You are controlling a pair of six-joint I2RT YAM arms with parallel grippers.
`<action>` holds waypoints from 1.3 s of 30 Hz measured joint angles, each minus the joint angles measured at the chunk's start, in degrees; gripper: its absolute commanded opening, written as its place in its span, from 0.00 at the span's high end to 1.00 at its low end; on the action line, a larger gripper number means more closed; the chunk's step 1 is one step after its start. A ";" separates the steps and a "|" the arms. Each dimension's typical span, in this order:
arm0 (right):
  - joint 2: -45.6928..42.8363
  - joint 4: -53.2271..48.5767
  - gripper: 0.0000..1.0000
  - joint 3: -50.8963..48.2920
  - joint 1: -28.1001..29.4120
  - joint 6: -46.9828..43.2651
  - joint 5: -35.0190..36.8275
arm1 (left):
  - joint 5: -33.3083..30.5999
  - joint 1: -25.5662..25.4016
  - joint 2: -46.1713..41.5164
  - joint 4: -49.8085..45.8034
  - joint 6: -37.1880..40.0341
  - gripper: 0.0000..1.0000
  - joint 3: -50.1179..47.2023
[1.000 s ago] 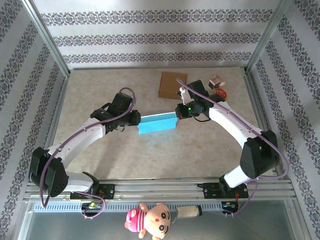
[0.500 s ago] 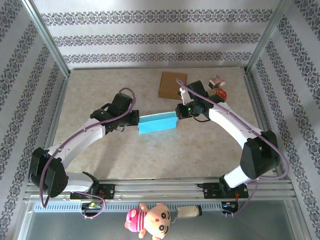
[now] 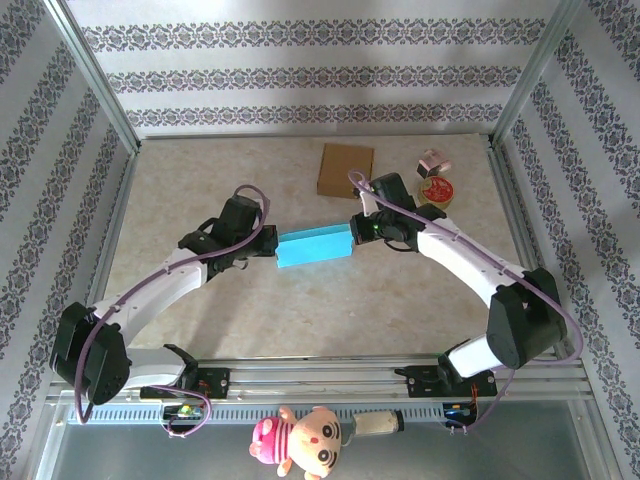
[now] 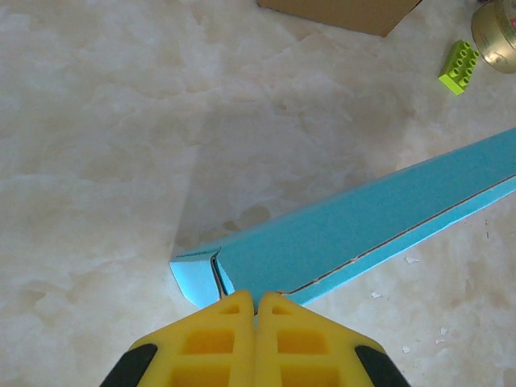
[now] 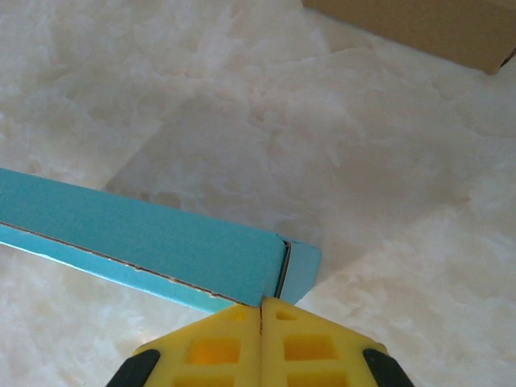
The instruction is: Fold the paper box
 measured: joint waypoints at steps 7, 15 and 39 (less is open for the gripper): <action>0.33 3.91 0.87 -1.73 1.46 -1.73 4.72 | 0.24 -0.02 -0.68 6.91 -0.28 1.00 -5.29; 0.20 -0.15 0.69 -0.26 0.20 0.00 1.29 | -0.24 -0.37 -1.49 8.81 -0.72 1.00 -6.40; 9.25 -0.09 0.72 8.46 -5.20 11.91 -7.89 | -0.63 -0.76 0.11 8.76 -0.70 1.00 -4.59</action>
